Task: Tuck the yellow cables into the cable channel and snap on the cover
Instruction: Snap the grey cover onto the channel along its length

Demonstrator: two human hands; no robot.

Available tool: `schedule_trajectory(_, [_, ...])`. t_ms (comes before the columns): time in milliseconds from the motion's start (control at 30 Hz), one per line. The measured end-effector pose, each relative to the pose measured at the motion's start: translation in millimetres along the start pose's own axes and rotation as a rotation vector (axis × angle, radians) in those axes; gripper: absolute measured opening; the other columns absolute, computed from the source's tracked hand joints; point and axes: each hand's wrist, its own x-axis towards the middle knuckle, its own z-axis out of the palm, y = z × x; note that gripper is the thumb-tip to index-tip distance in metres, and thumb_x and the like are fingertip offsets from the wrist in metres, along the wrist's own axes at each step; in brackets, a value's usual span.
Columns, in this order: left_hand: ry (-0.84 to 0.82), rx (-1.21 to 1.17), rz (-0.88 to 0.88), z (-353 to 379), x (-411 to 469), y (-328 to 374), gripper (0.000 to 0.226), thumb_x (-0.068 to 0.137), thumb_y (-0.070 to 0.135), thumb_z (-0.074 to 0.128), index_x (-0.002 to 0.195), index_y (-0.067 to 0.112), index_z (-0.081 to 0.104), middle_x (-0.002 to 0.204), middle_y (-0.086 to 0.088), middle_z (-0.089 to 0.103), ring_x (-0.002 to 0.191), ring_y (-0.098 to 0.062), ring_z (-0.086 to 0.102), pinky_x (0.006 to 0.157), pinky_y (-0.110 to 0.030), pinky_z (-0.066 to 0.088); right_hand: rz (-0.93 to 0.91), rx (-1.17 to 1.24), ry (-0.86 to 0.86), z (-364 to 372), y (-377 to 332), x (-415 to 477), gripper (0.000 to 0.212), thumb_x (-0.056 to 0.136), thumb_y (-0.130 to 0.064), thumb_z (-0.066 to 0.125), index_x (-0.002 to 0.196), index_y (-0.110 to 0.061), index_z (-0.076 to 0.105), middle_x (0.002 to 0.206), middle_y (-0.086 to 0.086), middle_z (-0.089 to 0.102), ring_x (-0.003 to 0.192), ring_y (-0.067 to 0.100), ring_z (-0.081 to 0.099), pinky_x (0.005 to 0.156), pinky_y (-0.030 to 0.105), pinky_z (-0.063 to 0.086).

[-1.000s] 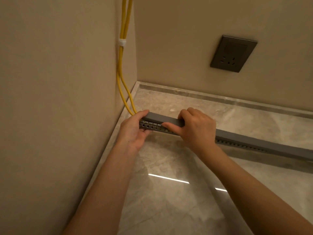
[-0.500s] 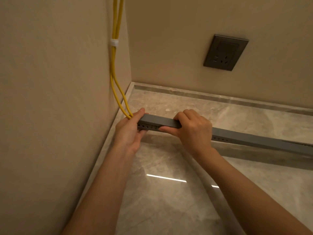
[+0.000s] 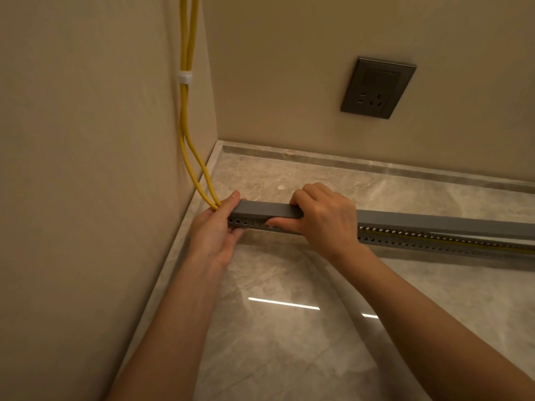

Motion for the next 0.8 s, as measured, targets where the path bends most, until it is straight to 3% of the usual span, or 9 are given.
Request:
schedule_trajectory(333, [0.001,-0.022,0.010,1.5,0.3,3.3,0.010,0.083,0.007,0.065,0.091,0.002,0.061,0.090,-0.013,0.067,0.087,-0.017,0.067,0.071,-0.031,0.058,0.065,0.026,-0.027,-0.6,-5.4,-0.3,0.055,0.070,-0.065,0.063,0.057,-0.012,0.057,0.053,0.001,0.055,0.049,0.015,0.050,0.037,0.026,0.032])
schedule_trajectory(467, [-0.002,-0.015,0.006,1.6,-0.7,4.1,0.010,0.084,0.006,0.065,0.091,0.001,0.061,0.092,-0.014,0.066,0.092,-0.019,0.066,0.074,-0.032,0.058,0.084,0.044,-0.115,-5.4,-7.6,-0.1,0.050,0.074,-0.061,0.061,0.063,-0.012,0.061,0.059,0.001,0.059,0.054,0.015,0.052,0.040,0.026,0.034])
schedule_trajectory(633, [0.003,0.012,0.022,4.4,-3.4,5.8,0.010,0.085,0.009,0.064,0.092,0.003,0.062,0.089,-0.012,0.066,0.085,-0.017,0.067,0.069,-0.029,0.058,-0.068,0.152,-0.299,-11.2,-14.1,15.0,0.030,0.083,-0.042,0.064,0.089,-0.013,0.068,0.081,0.003,0.065,0.073,0.021,0.059,0.047,0.029,0.042])
schedule_trajectory(733, [0.001,0.041,0.034,7.8,-5.7,7.0,0.007,0.086,0.012,0.063,0.085,0.005,0.063,0.078,-0.009,0.066,0.072,-0.015,0.066,0.061,-0.025,0.058,-0.125,0.260,-0.433,-6.5,-23.1,29.4,0.035,0.088,-0.037,0.058,0.116,-0.015,0.061,0.101,0.004,0.065,0.088,0.020,0.057,0.057,0.034,0.048])
schedule_trajectory(800, [-0.025,0.003,0.002,11.2,-7.3,8.0,0.009,0.087,0.015,0.061,0.084,0.006,0.063,0.078,-0.009,0.066,0.070,-0.015,0.066,0.058,-0.026,0.057,-0.087,0.338,-0.495,-3.3,-25.5,34.9,0.038,0.090,-0.035,0.057,0.123,-0.017,0.058,0.104,0.004,0.064,0.091,0.019,0.055,0.066,0.037,0.049])
